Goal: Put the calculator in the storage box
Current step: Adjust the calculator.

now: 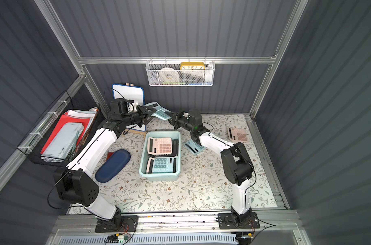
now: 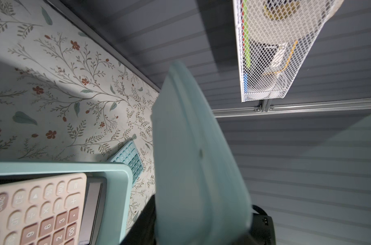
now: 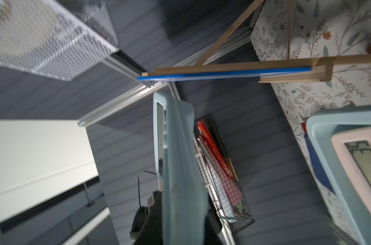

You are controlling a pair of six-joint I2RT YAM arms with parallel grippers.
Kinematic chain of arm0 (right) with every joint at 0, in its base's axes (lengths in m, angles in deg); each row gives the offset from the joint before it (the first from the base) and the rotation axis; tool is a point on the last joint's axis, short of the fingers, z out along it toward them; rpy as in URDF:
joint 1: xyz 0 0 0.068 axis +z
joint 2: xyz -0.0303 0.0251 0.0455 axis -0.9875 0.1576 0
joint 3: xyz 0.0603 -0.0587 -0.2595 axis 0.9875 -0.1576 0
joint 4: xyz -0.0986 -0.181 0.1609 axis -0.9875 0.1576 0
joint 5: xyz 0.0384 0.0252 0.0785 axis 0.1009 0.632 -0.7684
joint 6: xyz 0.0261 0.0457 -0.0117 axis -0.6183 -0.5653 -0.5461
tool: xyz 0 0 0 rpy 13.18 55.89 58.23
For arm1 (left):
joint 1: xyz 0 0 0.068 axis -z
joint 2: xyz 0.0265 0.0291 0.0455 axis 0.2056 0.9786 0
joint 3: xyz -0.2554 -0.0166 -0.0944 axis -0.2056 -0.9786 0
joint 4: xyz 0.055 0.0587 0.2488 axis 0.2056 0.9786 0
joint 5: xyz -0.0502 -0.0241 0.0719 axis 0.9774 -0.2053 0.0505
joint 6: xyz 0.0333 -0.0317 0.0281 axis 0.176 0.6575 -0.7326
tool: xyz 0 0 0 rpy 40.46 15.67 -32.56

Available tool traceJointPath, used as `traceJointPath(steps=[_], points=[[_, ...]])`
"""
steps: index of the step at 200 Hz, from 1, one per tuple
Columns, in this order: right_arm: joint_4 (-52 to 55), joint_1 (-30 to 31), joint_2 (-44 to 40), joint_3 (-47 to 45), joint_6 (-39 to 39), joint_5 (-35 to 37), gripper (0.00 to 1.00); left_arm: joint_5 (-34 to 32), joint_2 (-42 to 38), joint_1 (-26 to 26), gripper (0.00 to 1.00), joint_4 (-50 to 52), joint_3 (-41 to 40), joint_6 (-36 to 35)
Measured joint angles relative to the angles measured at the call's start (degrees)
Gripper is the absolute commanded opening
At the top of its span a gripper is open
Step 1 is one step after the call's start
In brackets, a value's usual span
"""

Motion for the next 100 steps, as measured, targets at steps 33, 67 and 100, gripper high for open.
traceJointPath(steps=[33, 67, 100], points=[[0.15, -0.02, -0.02, -1.38, 0.63, 0.63, 0.00, 0.15, -0.39, 0.00, 0.98, 1.33, 0.92, -0.44], [1.16, -0.87, -1.09, -3.56, 2.54, 0.02, 0.00, -1.33, -0.22, -0.28, 0.99, 11.30, 7.34, -2.51], [8.28, -2.99, -5.29, -4.87, 8.81, -4.35, 0.00, -3.89, -0.13, -1.60, 0.99, 21.05, 14.16, -5.95]])
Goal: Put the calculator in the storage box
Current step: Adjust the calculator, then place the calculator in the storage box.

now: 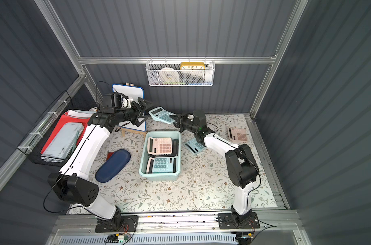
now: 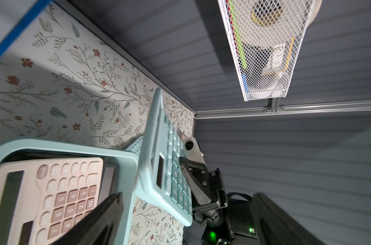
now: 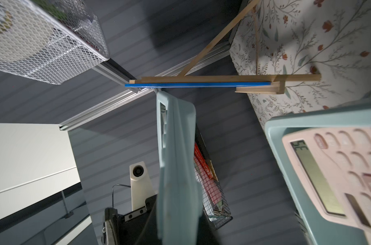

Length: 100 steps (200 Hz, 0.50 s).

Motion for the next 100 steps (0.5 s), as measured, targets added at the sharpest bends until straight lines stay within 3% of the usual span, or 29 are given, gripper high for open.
traceJointPath(steps=[56, 100], points=[[22.29, -0.48, -4.20, 2.43, 19.89, -12.17, 0.00, -5.31, -0.09, -1.90, 1.00, 13.20, 1.57, -3.76], [45.42, 0.37, -4.26, 5.86, 38.84, -18.53, 0.00, -6.69, -0.09, -2.49, 0.99, 16.55, 1.57, -5.07]])
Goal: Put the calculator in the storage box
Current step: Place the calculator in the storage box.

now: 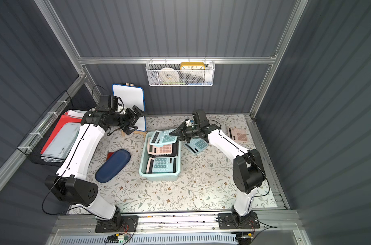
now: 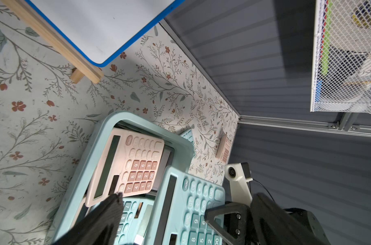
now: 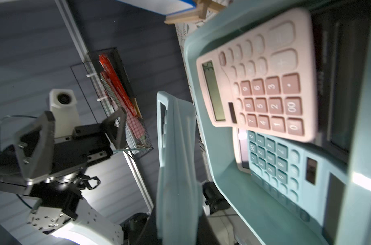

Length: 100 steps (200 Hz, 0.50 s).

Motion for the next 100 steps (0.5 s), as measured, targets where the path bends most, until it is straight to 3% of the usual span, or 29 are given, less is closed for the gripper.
traceJointPath(steps=[39, 100], points=[[9.64, 2.84, 0.33, 0.13, 8.09, -1.20, 0.00, 0.02, -0.04, 0.00, 0.99, 0.11, -0.39, -0.15], [13.22, 6.80, 5.42, 3.76, 11.63, -1.55, 0.00, 0.04, -0.07, 0.00, 0.99, 0.00, -3.15, -0.37]])
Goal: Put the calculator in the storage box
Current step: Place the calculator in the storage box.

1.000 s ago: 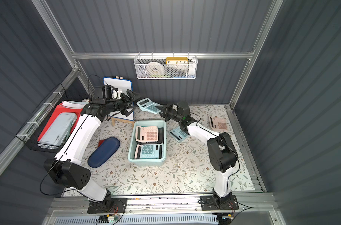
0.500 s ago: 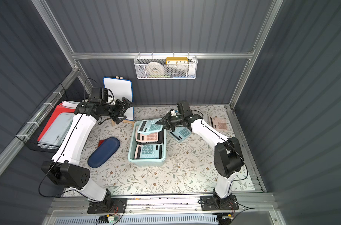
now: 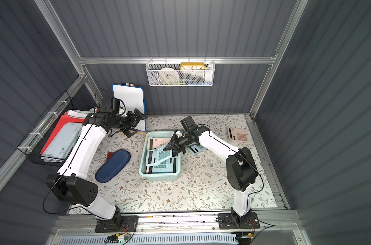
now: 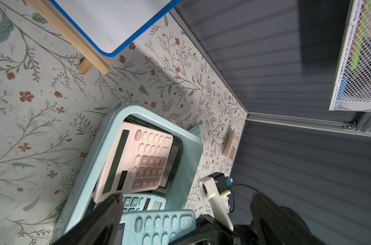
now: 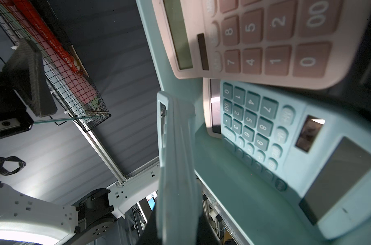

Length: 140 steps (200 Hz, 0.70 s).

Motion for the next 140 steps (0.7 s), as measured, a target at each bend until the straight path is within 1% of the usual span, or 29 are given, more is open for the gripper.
traceJointPath(steps=[33, 94, 106, 113, 117, 125, 140], points=[[0.72, 1.29, 2.51, 1.77, 0.63, 1.16, 0.00, 0.02, -0.22, 0.00, 0.99, -0.02, -0.61, -0.26], [1.40, 4.85, 3.37, 2.56, 1.92, 6.93, 0.00, 0.63, -0.35, -0.33, 0.99, -0.04, -1.29, -1.22], [1.38, 5.18, 3.37, 2.40, 1.90, 7.72, 0.14, 0.72, -0.35, -0.37, 0.99, -0.02, -1.31, -1.51], [1.36, 5.25, 3.37, 2.25, 1.81, 8.04, 0.25, 0.81, -0.35, -0.39, 0.99, -0.02, -1.31, -1.70], [1.33, 5.29, 3.37, 2.16, 1.66, 8.26, 0.29, 0.87, -0.35, -0.44, 0.99, -0.02, -1.31, -1.75], [1.27, 5.35, 3.39, 2.05, 1.53, 8.52, 0.34, 0.92, -0.35, -0.48, 0.99, -0.02, -1.31, -1.95], [1.25, 5.57, 3.39, 2.05, 1.64, 9.11, 0.39, 1.11, -0.35, -0.55, 0.99, -0.02, -1.31, -2.19]])
